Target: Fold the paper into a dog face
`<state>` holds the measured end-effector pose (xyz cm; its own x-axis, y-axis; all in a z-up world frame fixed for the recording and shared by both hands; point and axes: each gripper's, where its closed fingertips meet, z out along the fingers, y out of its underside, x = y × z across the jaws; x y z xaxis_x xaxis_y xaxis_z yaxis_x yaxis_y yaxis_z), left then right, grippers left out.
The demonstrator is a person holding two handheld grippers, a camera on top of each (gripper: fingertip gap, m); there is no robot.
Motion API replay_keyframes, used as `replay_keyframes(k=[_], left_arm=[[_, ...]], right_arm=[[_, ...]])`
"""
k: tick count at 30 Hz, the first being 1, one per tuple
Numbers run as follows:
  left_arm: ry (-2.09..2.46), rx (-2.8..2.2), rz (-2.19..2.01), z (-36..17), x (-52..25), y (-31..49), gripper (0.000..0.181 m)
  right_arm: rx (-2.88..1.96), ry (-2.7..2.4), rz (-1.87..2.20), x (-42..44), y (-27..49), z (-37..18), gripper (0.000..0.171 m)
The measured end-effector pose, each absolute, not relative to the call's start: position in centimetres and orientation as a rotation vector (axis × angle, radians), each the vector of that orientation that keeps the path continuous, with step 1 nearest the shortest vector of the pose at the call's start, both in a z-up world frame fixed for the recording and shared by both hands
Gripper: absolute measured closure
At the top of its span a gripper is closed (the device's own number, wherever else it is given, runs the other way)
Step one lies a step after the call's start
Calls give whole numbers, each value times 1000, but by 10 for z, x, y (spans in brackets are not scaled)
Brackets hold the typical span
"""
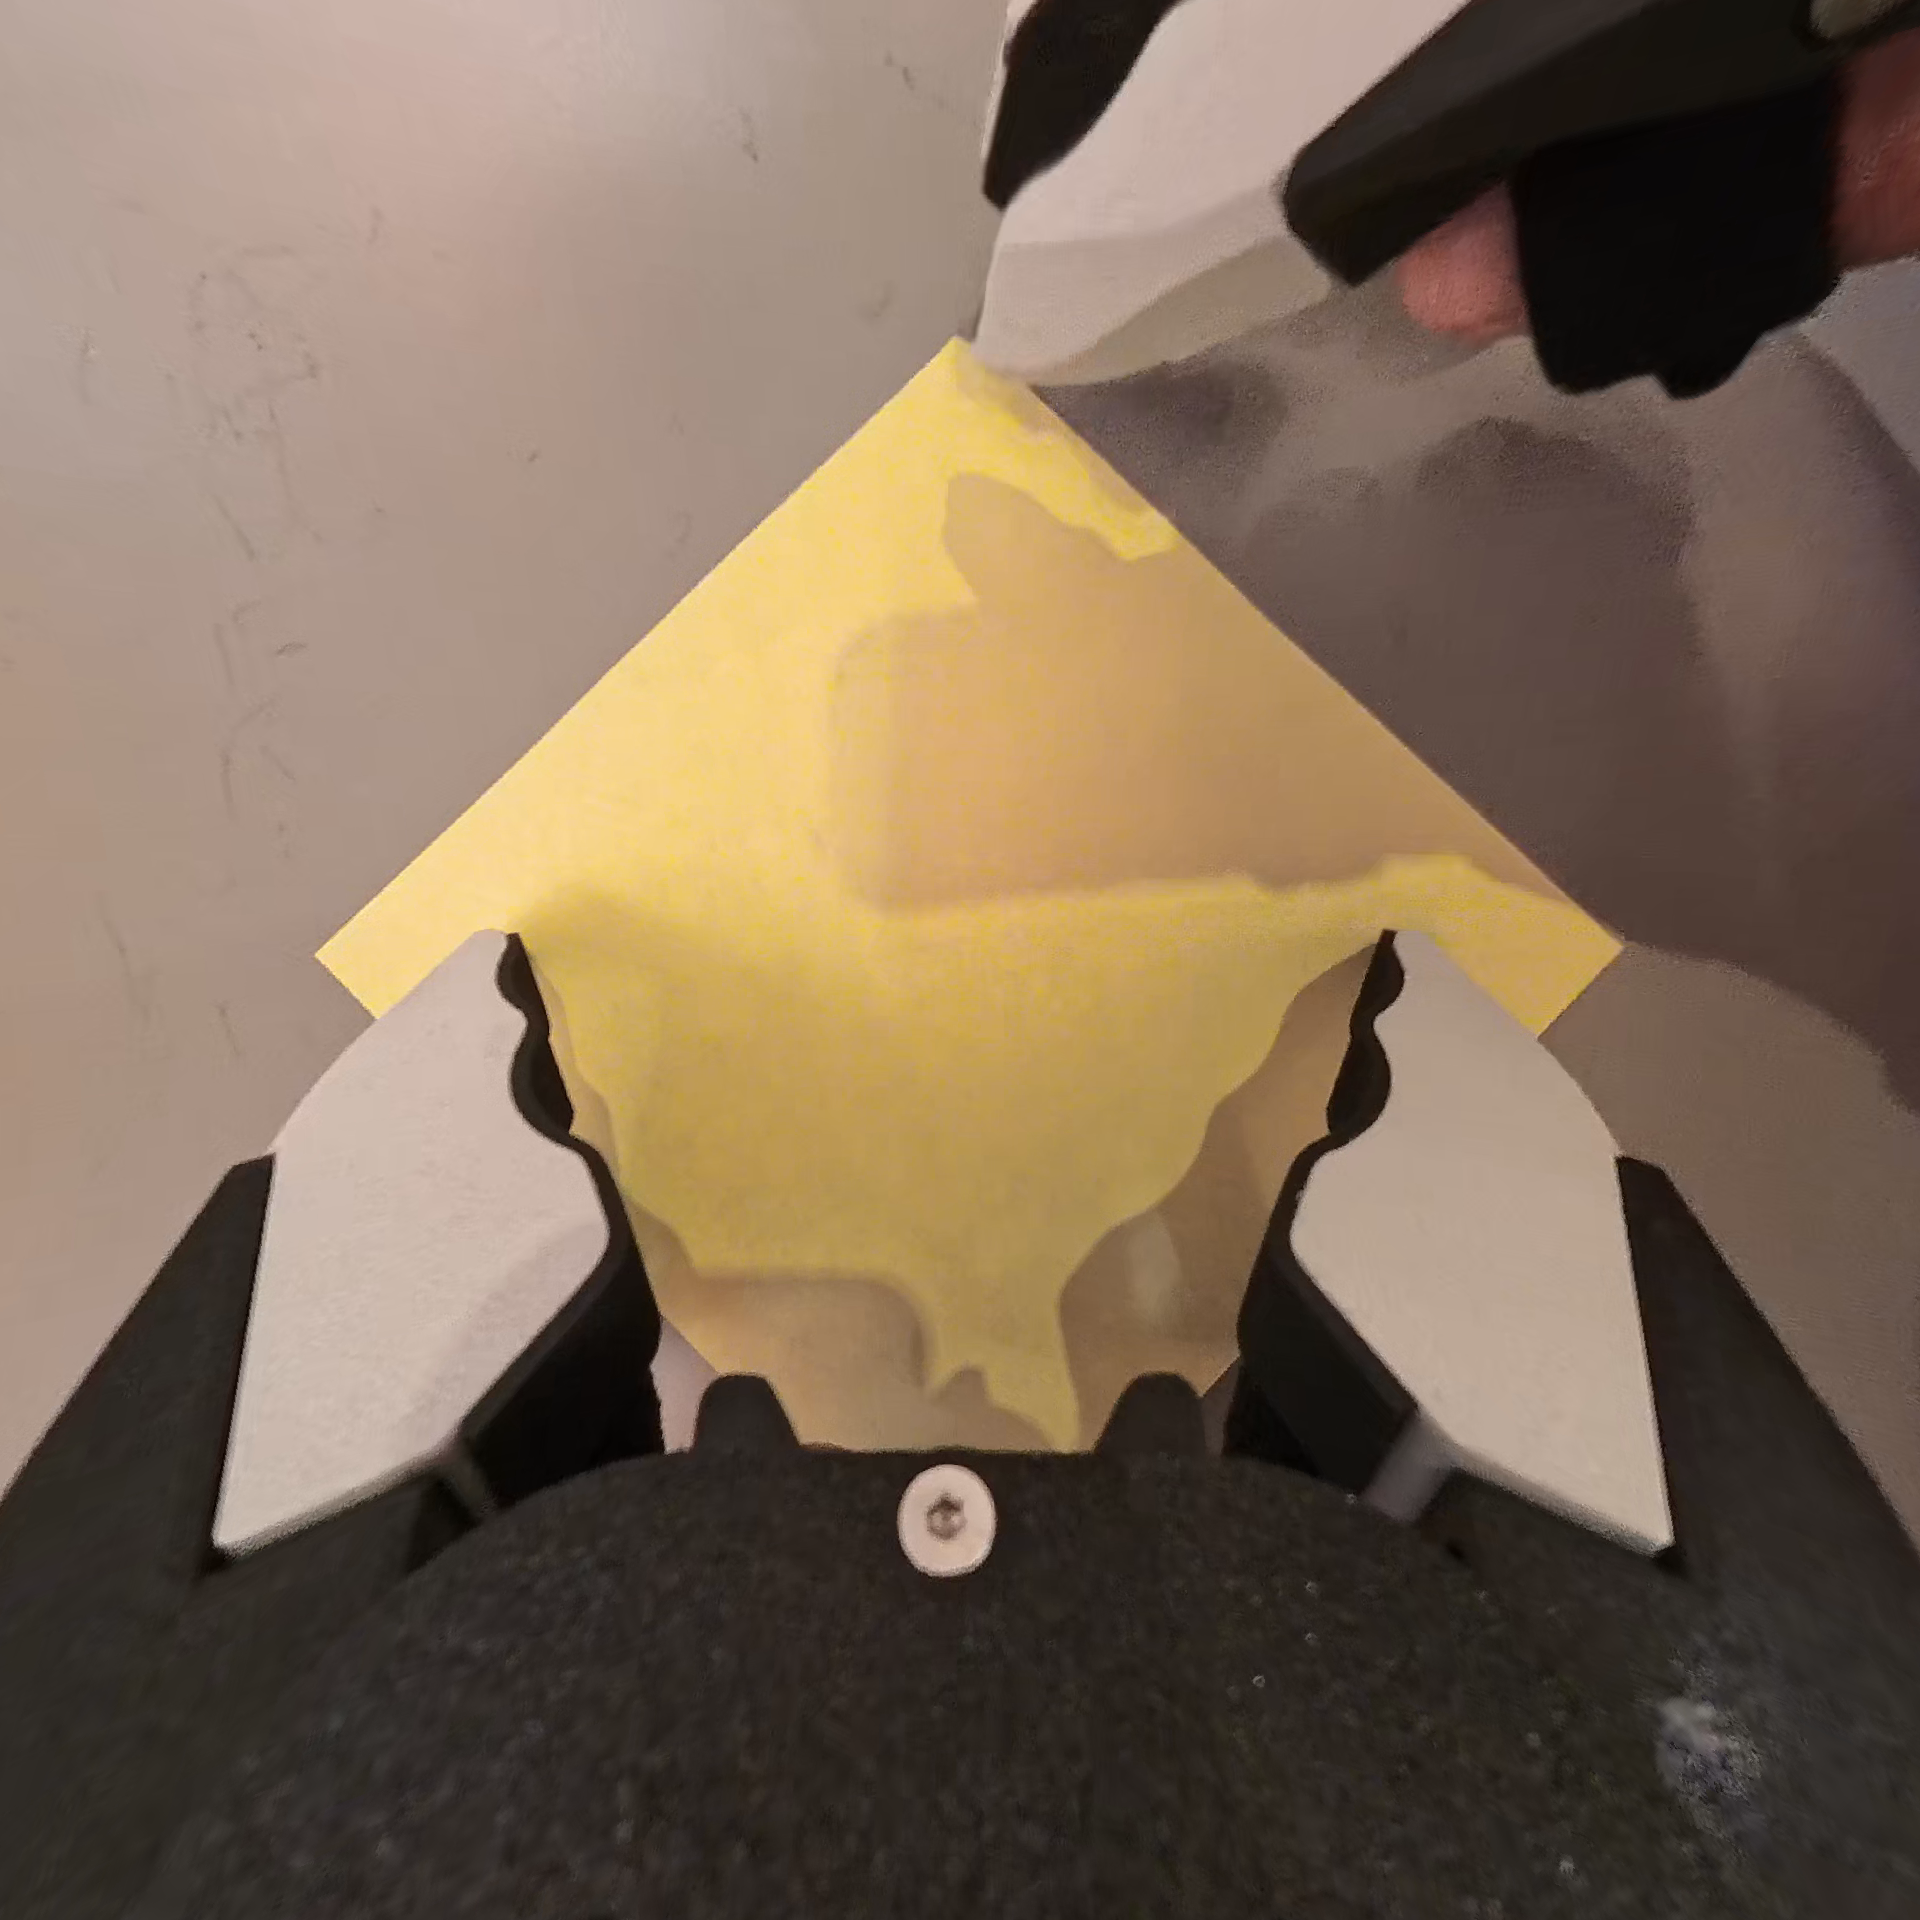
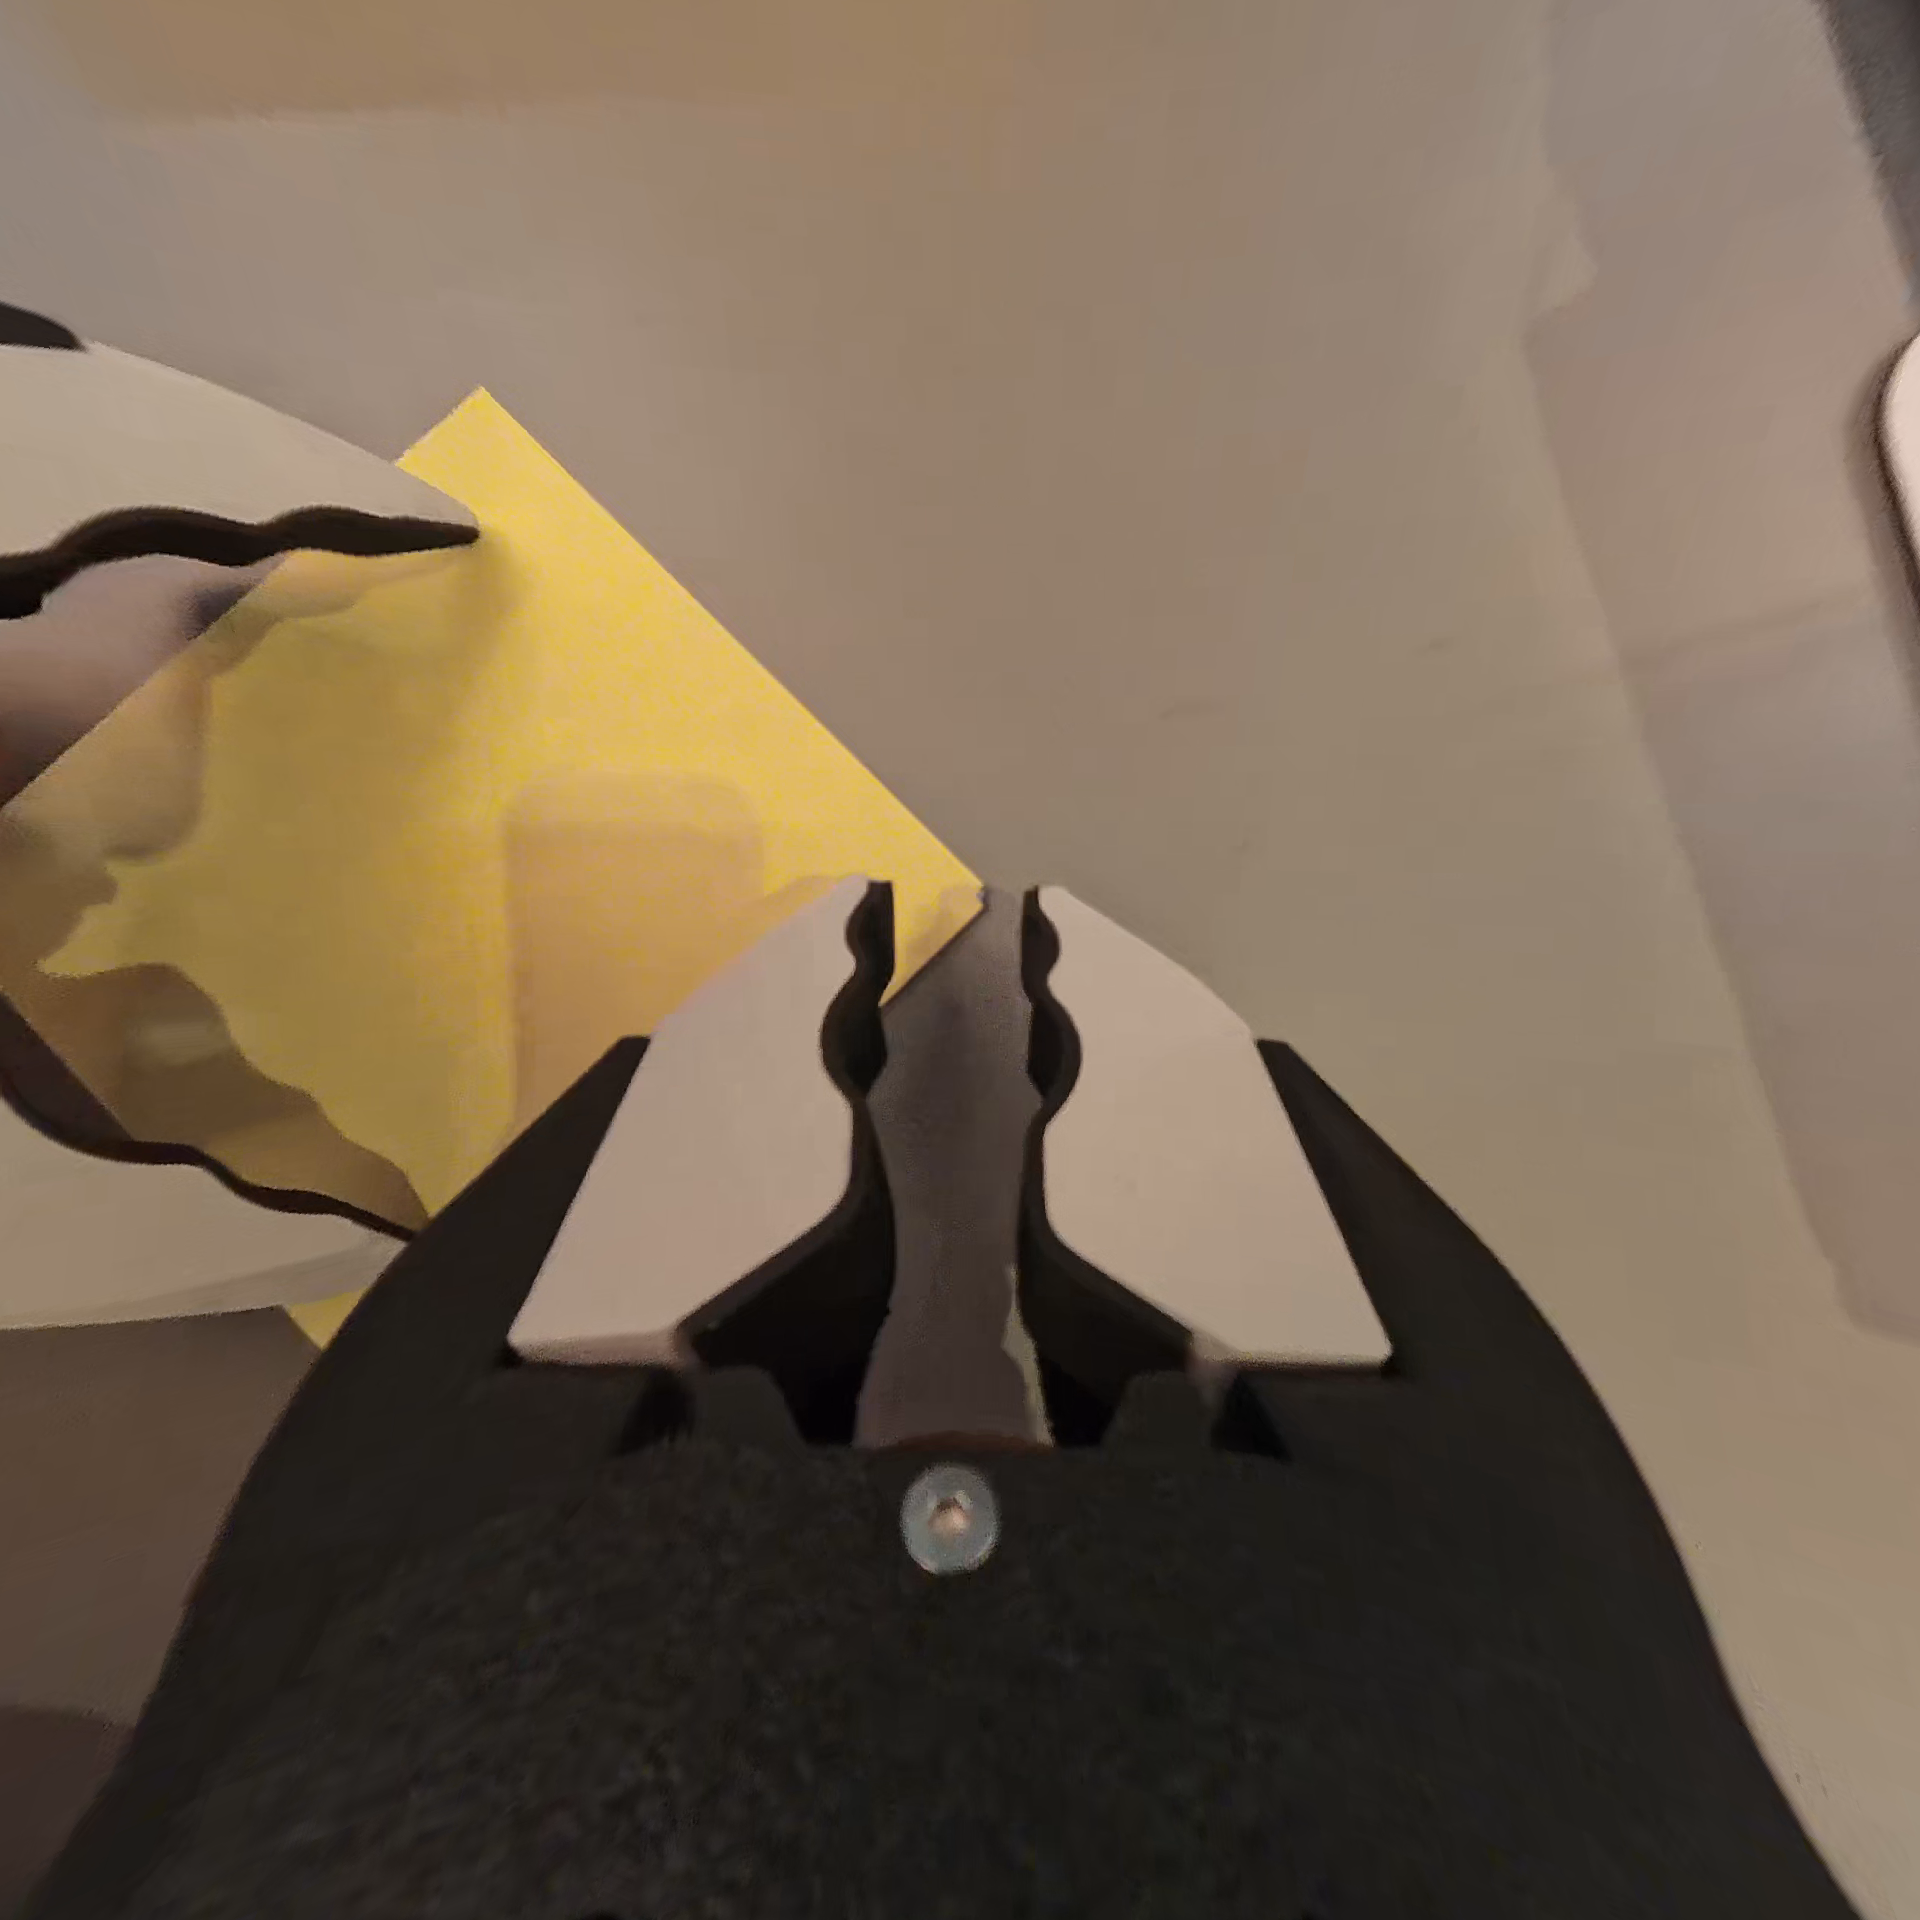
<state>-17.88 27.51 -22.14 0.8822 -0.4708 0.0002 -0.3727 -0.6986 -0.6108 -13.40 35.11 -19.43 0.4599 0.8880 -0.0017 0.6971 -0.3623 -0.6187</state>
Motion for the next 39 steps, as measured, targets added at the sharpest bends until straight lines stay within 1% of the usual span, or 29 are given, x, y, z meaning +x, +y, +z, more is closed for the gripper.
replay_keyframes(k=[5, 15, 16, 17, 23, 28, 35, 39], left_arm=[[608, -2422, -208, -221, -179, 275, 40], [608, -2421, -208, -221, -179, 275, 40], [608, -2421, -208, -221, -179, 275, 40], [608, -2421, -208, -221, -179, 275, 40], [607, -2422, -207, -221, -179, 275, 40], [608, -2422, -207, -221, -179, 275, 40], [615, -2420, -209, -221, -179, 275, 40], [621, -2417, -212, -221, -179, 274, 40]], right_arm=[[-2184, -1345, 470, -135, 353, -205, 147], [-2173, -1389, 394, -134, 357, -211, 163], [-2174, -1400, 385, -135, 357, -211, 169], [-2170, -1415, 368, -135, 358, -211, 171], [-2153, -1468, 283, -135, 357, -210, 171], [-2078, -1406, 384, -142, 348, -182, 171], [-1989, -1371, 423, -150, 327, -146, 171], [-1998, -1380, 414, -153, 318, -152, 171]])
